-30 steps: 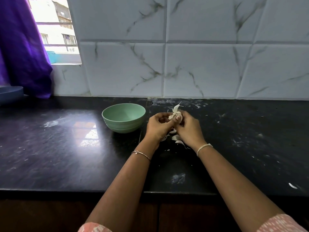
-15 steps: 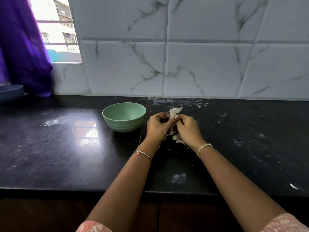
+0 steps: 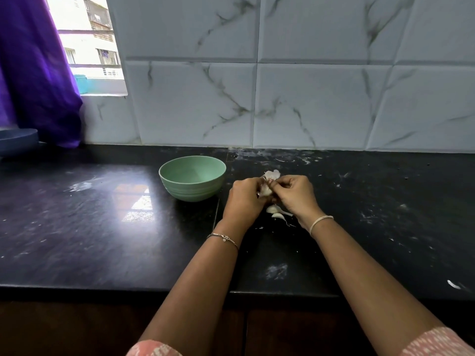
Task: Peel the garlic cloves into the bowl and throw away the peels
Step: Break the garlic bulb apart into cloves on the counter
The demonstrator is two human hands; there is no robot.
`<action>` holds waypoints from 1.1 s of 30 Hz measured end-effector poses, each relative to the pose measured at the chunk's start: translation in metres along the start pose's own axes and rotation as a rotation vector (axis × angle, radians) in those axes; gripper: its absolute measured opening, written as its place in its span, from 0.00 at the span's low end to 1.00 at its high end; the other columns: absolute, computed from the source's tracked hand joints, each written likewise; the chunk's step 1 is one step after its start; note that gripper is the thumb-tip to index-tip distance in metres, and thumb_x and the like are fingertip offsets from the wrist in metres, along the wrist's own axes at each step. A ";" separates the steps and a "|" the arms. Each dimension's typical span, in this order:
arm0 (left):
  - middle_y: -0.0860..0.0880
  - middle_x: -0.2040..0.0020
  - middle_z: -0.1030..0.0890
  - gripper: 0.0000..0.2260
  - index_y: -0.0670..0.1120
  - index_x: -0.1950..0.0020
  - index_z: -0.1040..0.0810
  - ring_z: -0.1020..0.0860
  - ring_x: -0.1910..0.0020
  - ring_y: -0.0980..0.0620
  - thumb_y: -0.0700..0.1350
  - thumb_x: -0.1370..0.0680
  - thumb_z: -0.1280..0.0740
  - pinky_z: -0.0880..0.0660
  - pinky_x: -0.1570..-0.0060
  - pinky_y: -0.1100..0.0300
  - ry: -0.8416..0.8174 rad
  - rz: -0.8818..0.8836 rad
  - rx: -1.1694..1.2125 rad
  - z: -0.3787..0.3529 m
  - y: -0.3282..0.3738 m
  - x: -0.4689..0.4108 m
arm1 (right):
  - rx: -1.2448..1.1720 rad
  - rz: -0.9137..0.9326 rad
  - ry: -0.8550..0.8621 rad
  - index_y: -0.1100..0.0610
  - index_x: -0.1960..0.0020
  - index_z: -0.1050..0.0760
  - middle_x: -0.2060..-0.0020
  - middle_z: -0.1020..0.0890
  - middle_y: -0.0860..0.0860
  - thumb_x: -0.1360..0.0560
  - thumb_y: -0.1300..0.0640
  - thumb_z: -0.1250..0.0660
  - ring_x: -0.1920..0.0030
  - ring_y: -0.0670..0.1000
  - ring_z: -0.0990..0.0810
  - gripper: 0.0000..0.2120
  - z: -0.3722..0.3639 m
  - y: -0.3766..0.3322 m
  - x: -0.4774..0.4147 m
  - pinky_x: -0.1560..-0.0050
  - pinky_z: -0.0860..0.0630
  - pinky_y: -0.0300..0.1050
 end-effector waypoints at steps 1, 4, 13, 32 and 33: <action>0.46 0.55 0.16 0.11 0.48 0.45 0.17 0.19 0.55 0.47 0.46 0.27 0.27 0.24 0.55 0.57 0.006 -0.004 -0.013 0.000 0.001 0.000 | -0.017 -0.012 -0.018 0.59 0.59 0.16 0.63 0.15 0.57 0.25 0.58 0.29 0.61 0.56 0.15 0.06 0.000 0.002 -0.001 0.55 0.18 0.51; 0.42 0.51 0.16 0.12 0.45 0.41 0.19 0.19 0.51 0.42 0.42 0.24 0.31 0.23 0.50 0.51 0.037 -0.038 -0.079 0.001 0.004 0.002 | -0.112 -0.065 -0.083 0.58 0.58 0.17 0.60 0.15 0.61 0.22 0.62 0.32 0.58 0.59 0.16 0.08 -0.001 0.000 0.001 0.56 0.19 0.47; 0.42 0.52 0.16 0.13 0.48 0.39 0.20 0.20 0.52 0.41 0.41 0.23 0.33 0.29 0.55 0.56 0.047 -0.102 -0.198 -0.002 0.007 0.001 | 0.046 0.042 -0.007 0.61 0.54 0.17 0.59 0.14 0.55 0.23 0.66 0.35 0.54 0.55 0.15 0.08 -0.001 -0.001 -0.001 0.50 0.19 0.50; 0.46 0.57 0.16 0.13 0.41 0.42 0.19 0.21 0.67 0.64 0.46 0.17 0.39 0.31 0.67 0.75 0.053 0.145 0.216 -0.009 0.006 -0.003 | -0.493 -0.215 0.005 0.64 0.46 0.19 0.60 0.16 0.54 0.23 0.65 0.33 0.61 0.47 0.17 0.07 -0.011 -0.004 0.008 0.51 0.20 0.44; 0.45 0.56 0.16 0.13 0.42 0.40 0.20 0.20 0.65 0.61 0.46 0.17 0.40 0.30 0.65 0.73 0.063 0.125 0.151 -0.009 0.007 -0.001 | -0.467 -0.207 0.005 0.64 0.46 0.19 0.61 0.16 0.53 0.22 0.65 0.34 0.62 0.47 0.18 0.07 -0.012 -0.004 0.009 0.53 0.20 0.43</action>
Point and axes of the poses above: each hand's wrist, its own x-axis away from the middle knuckle, its own z-axis out of the back of the hand, y = z × x, the point moved 4 cm from there along -x, towards the middle knuckle
